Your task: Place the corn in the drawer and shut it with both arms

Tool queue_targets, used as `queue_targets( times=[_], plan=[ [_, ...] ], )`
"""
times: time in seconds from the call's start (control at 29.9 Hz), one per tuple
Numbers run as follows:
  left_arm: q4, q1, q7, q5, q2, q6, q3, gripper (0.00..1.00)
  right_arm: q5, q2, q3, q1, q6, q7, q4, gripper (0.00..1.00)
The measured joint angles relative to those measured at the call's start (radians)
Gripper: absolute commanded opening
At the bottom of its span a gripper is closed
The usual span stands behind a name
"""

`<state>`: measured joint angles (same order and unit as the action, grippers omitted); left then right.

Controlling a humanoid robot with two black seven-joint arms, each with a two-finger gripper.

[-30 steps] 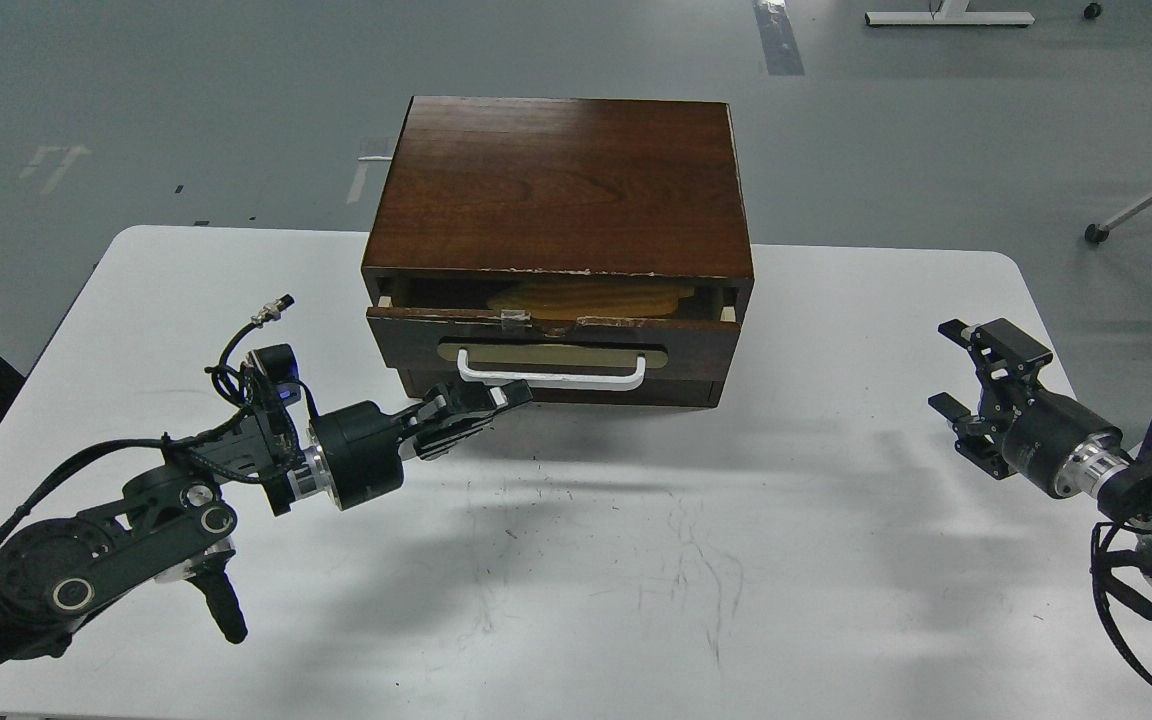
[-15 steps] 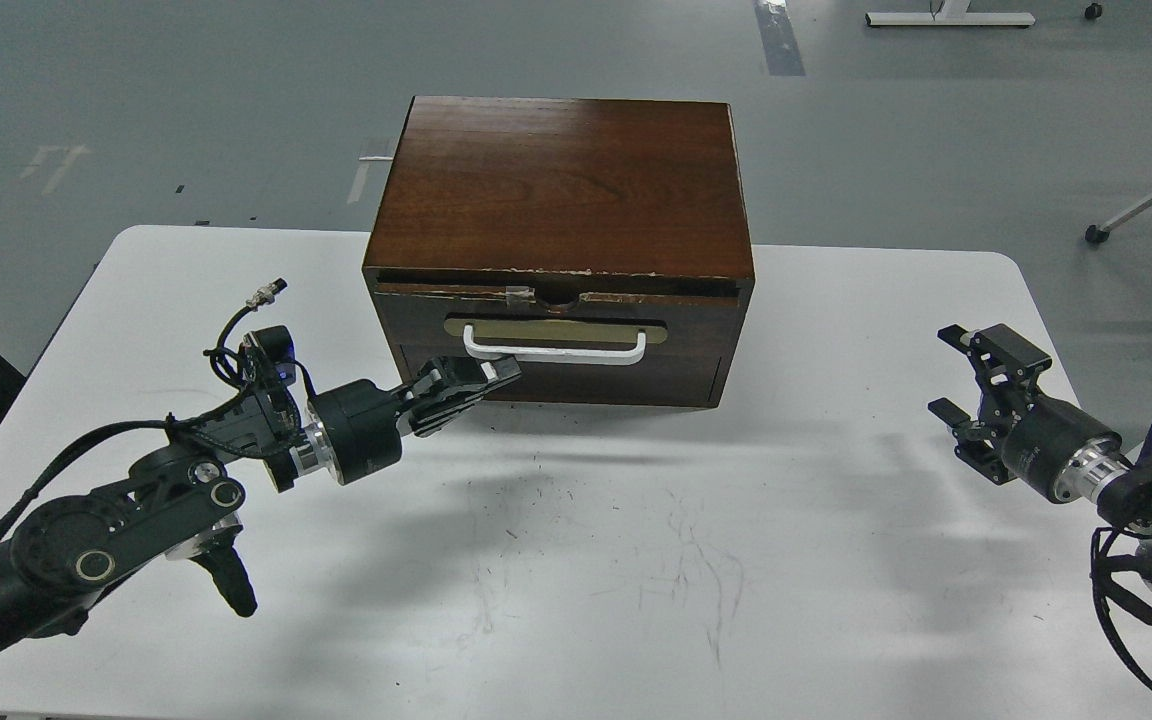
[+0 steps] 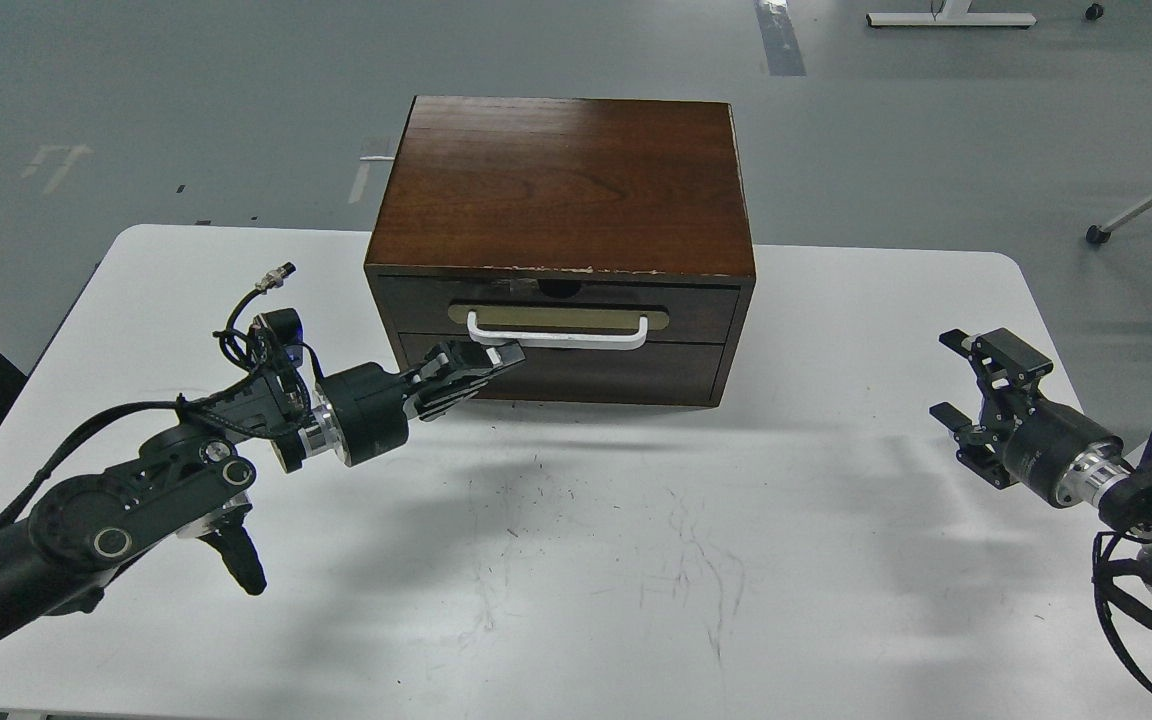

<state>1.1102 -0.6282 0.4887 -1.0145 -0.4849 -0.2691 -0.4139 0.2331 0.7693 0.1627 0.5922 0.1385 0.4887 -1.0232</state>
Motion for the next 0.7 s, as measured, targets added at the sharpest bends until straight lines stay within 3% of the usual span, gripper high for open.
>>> queue_targets(
  times=[0.4, 0.43, 0.5, 0.53, 0.6, 0.7],
  plan=[
    [0.060, 0.010, 0.000, 0.025, -0.078, -0.170, 0.007, 0.00, 0.000, 0.004, 0.000, -0.004, 0.000, 0.000, -0.001, 0.97],
    [0.074, 0.013, 0.000, 0.031, -0.092, -0.184, 0.006, 0.04, 0.000, 0.004, 0.000, -0.004, 0.000, 0.000, -0.001, 0.97],
    [0.105, 0.021, 0.000, 0.055, -0.125, -0.206, 0.001, 0.37, 0.000, 0.004, 0.000, -0.005, 0.000, 0.000, -0.001, 0.97],
    [0.124, 0.023, 0.000, 0.075, -0.145, -0.213, -0.001, 0.37, 0.000, 0.005, 0.001, -0.005, 0.000, 0.000, -0.001, 0.97],
    [0.160, 0.025, 0.000, 0.124, -0.185, -0.217, -0.006, 0.95, 0.000, 0.006, 0.007, -0.005, 0.000, 0.000, -0.001, 0.97],
    [0.207, 0.027, 0.000, 0.232, -0.248, -0.220, -0.029, 0.99, 0.000, 0.006, 0.026, -0.005, 0.000, 0.000, -0.002, 0.97]
  ],
)
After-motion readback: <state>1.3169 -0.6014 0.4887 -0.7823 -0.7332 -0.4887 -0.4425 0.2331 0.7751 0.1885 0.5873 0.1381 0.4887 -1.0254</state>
